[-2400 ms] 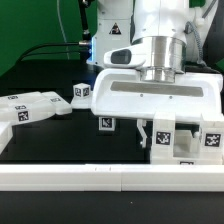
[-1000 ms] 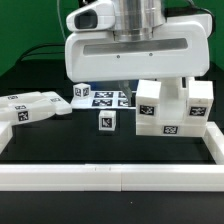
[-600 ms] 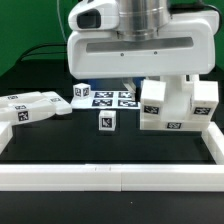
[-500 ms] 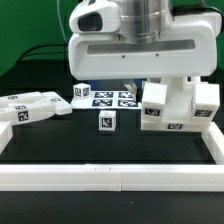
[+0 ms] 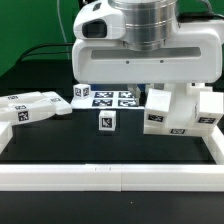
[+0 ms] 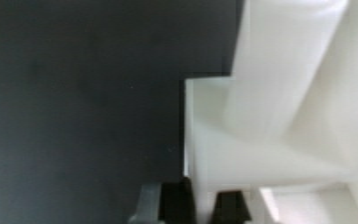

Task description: Assemble chair

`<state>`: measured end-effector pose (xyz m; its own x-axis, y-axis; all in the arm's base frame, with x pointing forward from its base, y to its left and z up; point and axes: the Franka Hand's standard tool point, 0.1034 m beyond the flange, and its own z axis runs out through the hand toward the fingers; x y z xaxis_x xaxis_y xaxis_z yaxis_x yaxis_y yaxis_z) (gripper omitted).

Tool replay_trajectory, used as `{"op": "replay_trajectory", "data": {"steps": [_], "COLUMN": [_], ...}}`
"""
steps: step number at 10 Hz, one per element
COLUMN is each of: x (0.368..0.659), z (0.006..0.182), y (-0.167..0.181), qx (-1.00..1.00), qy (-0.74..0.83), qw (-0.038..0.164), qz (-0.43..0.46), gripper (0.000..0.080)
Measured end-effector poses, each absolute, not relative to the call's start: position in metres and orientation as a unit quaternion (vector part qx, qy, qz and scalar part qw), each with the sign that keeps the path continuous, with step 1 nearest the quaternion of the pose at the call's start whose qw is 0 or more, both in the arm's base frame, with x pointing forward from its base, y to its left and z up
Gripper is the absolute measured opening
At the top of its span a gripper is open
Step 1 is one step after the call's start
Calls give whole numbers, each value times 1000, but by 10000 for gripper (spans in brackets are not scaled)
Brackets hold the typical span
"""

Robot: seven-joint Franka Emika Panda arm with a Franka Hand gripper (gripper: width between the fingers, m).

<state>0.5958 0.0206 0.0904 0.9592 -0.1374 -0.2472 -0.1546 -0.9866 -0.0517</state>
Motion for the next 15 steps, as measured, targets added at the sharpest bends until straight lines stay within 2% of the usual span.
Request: {"op": "replay_trajectory", "data": {"steps": [1,4,9,10,12,15], "x": [585,576,580,576,580,580], "z": [92,97,92,89,84,82], "y": [20,14,13,13,10,9], "qx": [-984,-963,-963,-961,-960,-960], "qy": [75,78,83,64,-2,12], "qw": [40,49,45,47,64,60], "qz": [157,254,253,266,274,273], "gripper": [29,29,29,29,29,29]}}
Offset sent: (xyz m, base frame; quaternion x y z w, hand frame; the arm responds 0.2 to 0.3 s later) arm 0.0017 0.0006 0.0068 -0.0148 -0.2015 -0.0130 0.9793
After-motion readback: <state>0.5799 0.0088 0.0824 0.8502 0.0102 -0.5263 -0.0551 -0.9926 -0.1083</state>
